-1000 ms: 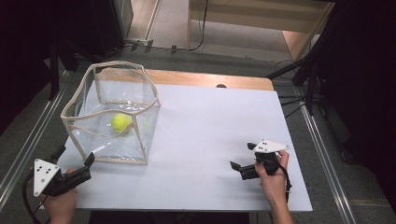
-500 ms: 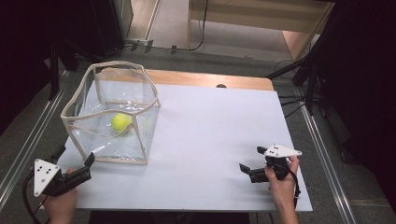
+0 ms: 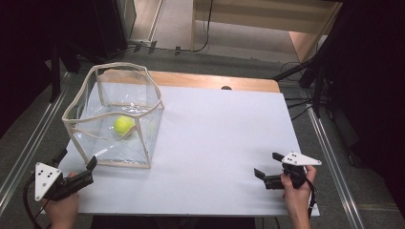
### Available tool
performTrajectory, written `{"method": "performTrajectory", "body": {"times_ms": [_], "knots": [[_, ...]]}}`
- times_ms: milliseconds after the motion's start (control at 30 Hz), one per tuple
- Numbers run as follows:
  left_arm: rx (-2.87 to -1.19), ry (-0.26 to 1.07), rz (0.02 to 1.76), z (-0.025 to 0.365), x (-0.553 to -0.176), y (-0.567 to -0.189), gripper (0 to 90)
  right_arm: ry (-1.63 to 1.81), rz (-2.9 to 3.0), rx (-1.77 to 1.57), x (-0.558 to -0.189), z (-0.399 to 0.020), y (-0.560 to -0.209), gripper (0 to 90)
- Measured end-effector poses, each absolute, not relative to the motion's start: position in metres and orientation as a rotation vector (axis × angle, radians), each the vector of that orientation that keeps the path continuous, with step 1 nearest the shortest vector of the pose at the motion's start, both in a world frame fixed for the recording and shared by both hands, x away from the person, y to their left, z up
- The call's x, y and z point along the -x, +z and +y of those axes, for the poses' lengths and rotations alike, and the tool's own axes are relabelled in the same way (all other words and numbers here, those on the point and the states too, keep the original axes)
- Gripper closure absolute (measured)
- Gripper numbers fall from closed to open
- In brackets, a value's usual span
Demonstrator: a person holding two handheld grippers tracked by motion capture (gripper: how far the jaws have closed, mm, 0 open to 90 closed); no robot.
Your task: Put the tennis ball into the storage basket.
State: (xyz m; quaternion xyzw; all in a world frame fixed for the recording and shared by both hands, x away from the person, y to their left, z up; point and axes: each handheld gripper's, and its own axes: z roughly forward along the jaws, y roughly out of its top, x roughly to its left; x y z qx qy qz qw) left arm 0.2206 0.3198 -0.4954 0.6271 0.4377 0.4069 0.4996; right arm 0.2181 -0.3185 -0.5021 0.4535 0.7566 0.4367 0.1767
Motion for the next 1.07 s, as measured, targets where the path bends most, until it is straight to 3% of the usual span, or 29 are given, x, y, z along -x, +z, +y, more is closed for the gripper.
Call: {"method": "performTrajectory", "body": {"times_ms": [1067], "knots": [[-1.508, 0.977, 1.062, 0.321, -0.221, -0.495, 6.8, 1.343, 1.931, -1.356, -0.193, -0.358, -0.511, 0.0]]}}
